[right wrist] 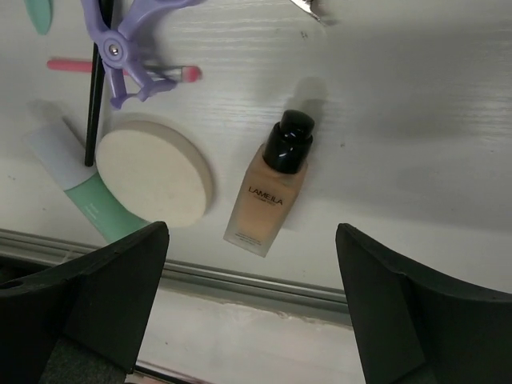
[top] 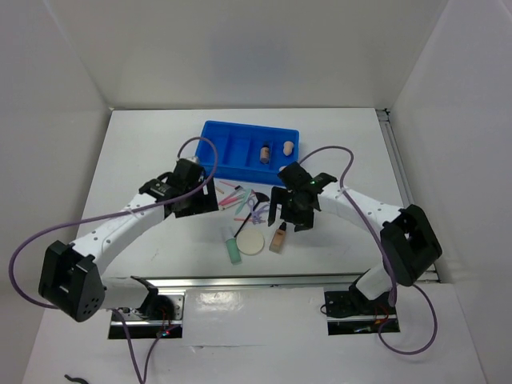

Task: Organize the makeup

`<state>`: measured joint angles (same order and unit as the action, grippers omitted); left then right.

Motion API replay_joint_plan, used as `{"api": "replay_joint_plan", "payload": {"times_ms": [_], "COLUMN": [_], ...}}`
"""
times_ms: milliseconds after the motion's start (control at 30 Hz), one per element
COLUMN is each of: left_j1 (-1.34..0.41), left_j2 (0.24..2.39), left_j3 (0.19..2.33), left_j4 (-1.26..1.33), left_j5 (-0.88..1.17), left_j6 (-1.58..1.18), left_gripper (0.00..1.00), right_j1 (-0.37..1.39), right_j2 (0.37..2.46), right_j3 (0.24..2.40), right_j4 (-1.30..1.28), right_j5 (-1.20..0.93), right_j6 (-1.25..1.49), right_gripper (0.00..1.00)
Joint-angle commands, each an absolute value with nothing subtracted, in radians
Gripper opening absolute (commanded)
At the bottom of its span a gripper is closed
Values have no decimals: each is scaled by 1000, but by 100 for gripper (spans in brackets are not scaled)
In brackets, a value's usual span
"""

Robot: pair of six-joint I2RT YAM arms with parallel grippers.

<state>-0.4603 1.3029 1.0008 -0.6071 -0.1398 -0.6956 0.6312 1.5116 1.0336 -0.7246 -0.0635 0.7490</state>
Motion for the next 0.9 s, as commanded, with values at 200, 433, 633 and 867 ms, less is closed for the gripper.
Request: {"api": "replay_joint_plan", "payload": {"times_ms": [200, 433, 633, 867], "left_j1": [-531, -571, -581, -581], "left_j2": [1216, 1249, 1279, 1345], "left_j3": [943, 962, 983, 1046], "left_j4": [-606, -615, -606, -624], "left_j5": [-179, -179, -189, -169], "left_j6": [-798, -807, -807, -749], "left_gripper": [91, 89, 89, 89], "right_j1": [713, 732, 732, 703], "right_j2": [1618, 1661, 1603, 1554], "right_j3": [976, 985, 1029, 1251], "right_j4": [-601, -601, -695, -798], "right_j5": [-40, 4, 80, 144], "right_j6": [807, 798, 796, 697], "right_gripper": [85, 62, 20, 6]}}
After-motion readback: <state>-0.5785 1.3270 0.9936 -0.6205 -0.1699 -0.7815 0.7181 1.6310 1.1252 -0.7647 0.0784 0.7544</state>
